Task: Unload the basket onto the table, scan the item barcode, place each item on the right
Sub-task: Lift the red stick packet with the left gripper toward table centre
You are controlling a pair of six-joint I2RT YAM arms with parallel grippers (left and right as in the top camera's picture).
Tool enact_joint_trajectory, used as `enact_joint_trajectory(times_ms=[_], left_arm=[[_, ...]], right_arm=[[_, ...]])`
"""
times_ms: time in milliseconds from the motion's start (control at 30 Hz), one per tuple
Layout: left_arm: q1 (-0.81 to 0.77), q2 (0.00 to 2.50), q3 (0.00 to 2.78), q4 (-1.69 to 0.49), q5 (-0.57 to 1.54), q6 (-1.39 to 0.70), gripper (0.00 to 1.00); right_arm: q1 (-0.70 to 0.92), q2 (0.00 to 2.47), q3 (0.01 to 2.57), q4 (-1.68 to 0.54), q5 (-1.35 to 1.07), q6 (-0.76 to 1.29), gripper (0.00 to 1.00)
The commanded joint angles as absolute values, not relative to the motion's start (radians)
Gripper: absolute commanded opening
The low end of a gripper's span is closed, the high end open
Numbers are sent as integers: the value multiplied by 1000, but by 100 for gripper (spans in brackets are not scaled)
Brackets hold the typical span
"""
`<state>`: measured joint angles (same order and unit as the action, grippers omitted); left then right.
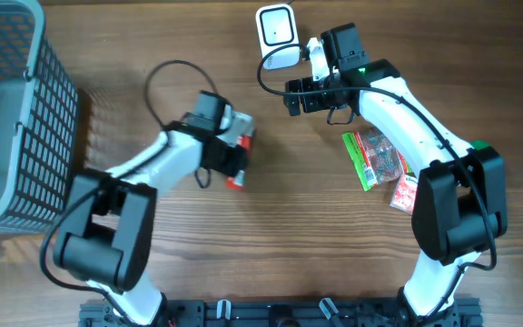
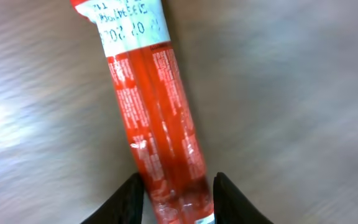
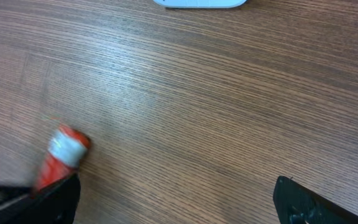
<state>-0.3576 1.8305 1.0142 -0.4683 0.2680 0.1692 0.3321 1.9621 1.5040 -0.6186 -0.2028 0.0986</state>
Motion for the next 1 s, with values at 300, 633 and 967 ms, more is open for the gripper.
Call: enact_joint_trajectory(times_ms=[300, 633, 967], left_arm=[[-580, 1838, 1001, -482, 53, 96, 39], [-532, 1708, 1013, -444, 57, 28, 49], [-554, 1702, 1001, -577, 186, -161, 4]], right_arm=[[330, 1954, 1513, -612, -220, 81, 100], [330, 1954, 1513, -612, -219, 81, 100], [330, 1954, 1513, -612, -219, 81, 100]])
